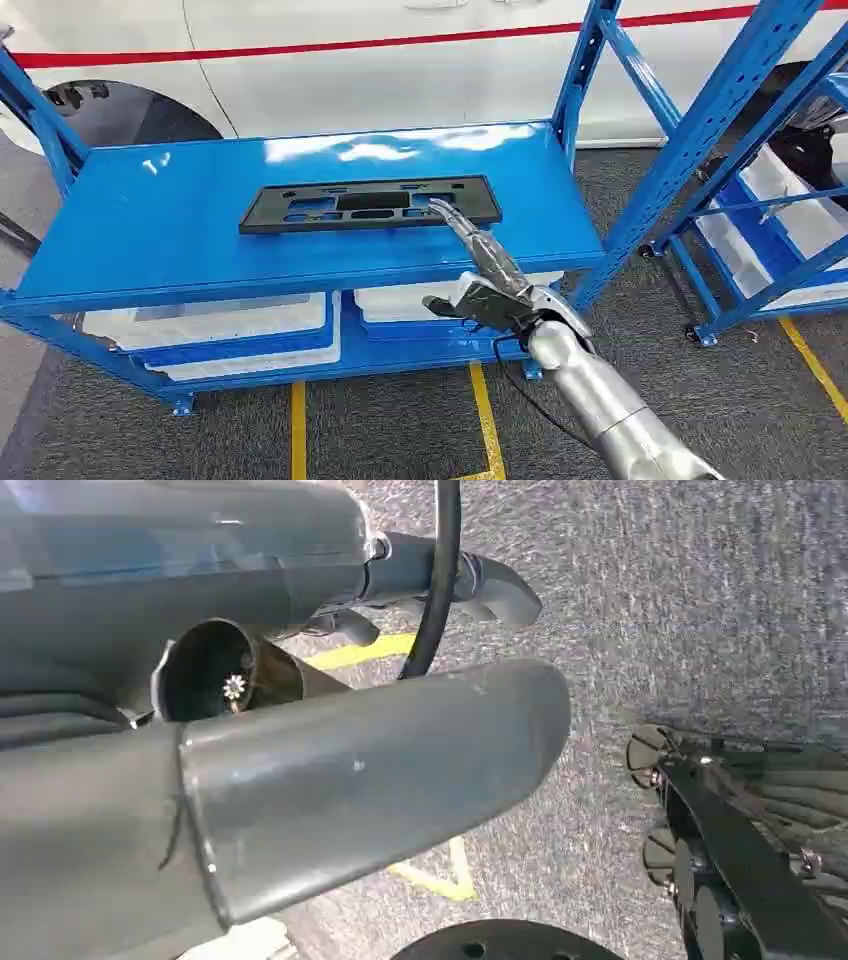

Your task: Take the parts from the cabinet and place them on the table.

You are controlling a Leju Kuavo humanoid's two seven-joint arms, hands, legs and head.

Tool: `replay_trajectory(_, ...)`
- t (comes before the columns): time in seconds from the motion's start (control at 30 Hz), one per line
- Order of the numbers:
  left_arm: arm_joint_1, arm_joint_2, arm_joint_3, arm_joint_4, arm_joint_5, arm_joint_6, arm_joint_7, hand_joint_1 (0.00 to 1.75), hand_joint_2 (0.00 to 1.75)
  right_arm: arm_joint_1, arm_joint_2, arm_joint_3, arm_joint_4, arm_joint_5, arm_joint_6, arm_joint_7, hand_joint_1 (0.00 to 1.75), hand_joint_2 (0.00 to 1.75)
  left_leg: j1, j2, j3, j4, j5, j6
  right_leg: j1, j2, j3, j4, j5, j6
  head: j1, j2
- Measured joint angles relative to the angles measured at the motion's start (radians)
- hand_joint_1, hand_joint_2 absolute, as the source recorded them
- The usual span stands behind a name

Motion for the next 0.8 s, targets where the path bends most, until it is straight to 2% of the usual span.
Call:
replay_trajectory(0.23, -0.001, 0.01, -0.015, 0.0, -0.013, -0.009, 0.002, 0.0, 0.0, -0.076, 0.071, 0.093, 0.102, 0.133, -0.124, 0.039, 0.0, 1.75, 0.0, 0.0, 0.0, 0.0, 0.0, 0.0, 0.0, 0.0, 0.0, 0.0, 0.0, 0.0, 0.0, 0.0)
replay_trajectory(0.37, -0.002, 0.019, -0.031, 0.0, -0.024, -0.022, 0.005, 0.0, 0.0, -0.121, 0.109, 0.135, 0.198, 0.199, -0.168, 0.071, 0.0, 1.75, 0.0, 0.0, 0.0, 0.0, 0.0, 0.0, 0.0, 0.0, 0.0, 0.0, 0.0, 0.0, 0.0, 0.0)
replay_trajectory(0.6, -0.004, 0.034, -0.068, 0.001, -0.066, -0.06, 0.012, 0.0, 0.0, -0.193, 0.171, 0.14, 0.396, 0.241, -0.228, 0.086, 0.0, 1.75, 0.0, 0.0, 0.0, 0.0, 0.001, 0.0, 0.0, 0.0, 0.0, 0.0, 0.0, 0.0, 0.0, 0.0)
replay_trajectory(0.8, -0.004, 0.046, -0.08, 0.002, -0.068, -0.083, 0.009, 0.0, 0.0, -0.218, 0.195, 0.139, 0.469, 0.26, -0.238, 0.086, 0.0, 1.75, -0.001, 0.0, 0.0, 0.001, 0.0, 0.0, -0.001, 0.0, 0.0, -0.001, 0.0, 0.0, 0.0, 0.0)
